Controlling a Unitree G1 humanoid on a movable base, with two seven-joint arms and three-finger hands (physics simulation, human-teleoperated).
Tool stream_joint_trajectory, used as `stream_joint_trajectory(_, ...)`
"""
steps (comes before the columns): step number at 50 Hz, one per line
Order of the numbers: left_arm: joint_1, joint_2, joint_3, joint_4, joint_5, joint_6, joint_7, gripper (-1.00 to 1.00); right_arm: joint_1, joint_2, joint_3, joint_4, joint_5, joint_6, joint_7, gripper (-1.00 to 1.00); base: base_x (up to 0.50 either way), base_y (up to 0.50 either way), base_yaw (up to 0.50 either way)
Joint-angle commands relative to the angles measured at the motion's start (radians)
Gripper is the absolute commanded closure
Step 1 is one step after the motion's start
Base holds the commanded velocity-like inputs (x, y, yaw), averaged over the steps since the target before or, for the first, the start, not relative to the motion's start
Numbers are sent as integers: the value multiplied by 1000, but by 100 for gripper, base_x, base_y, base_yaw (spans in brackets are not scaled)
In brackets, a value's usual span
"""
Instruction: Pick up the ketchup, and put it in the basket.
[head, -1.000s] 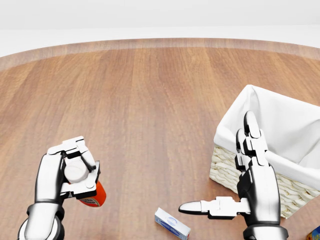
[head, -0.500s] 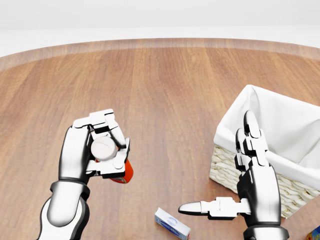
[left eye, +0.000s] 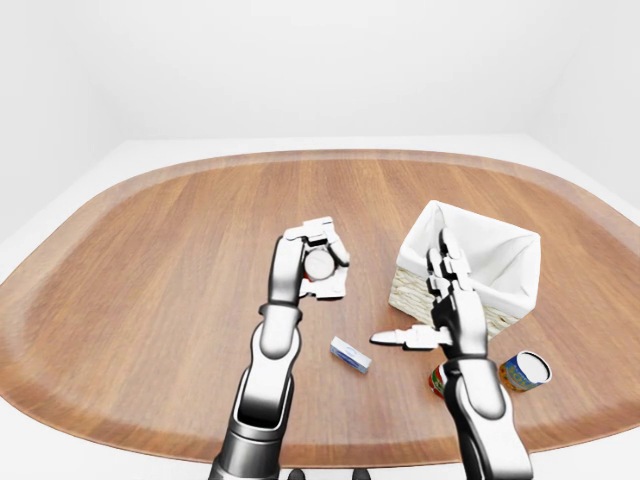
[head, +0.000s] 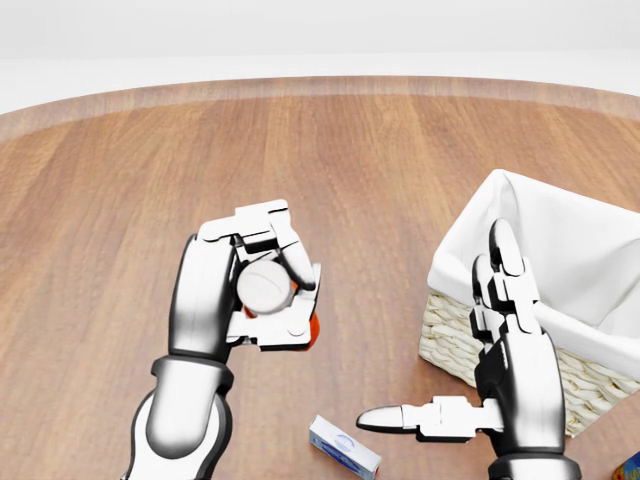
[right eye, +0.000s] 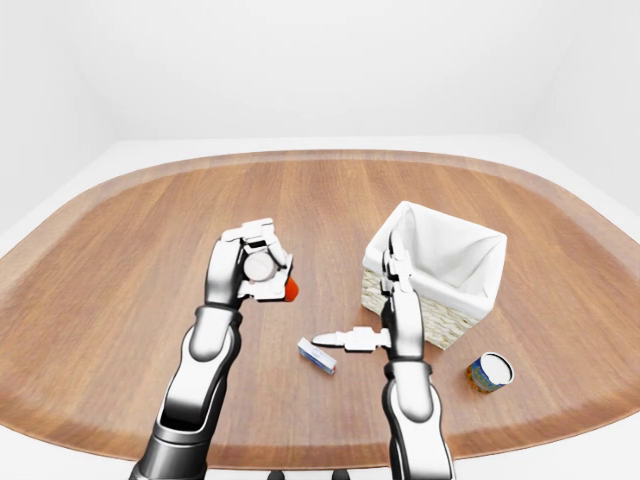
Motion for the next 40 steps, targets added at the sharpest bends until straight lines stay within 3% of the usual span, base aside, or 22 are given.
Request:
stream_joint_trajectory(1, 15, -36, -74, -19, 52, 0, 60, 93, 6, 0, 4, -11, 0, 0, -1, -100, 0, 0, 0)
stream_joint_trajectory(13, 33, -81, -158, 7, 89, 0, 89, 92, 17, -1, -6, -42, 9, 0, 5, -100, 0, 0, 0)
stream_joint_trajectory(17, 57, -96, -210, 4, 98, 0, 94, 92, 21, 0, 4, -48, 7, 0, 4, -100, 0, 0, 0)
stream_joint_trajectory(40, 67, -141, -350, -97, 154, 0, 106, 92, 30, -3, 8, -80, 12, 0, 7, -100, 0, 0, 0)
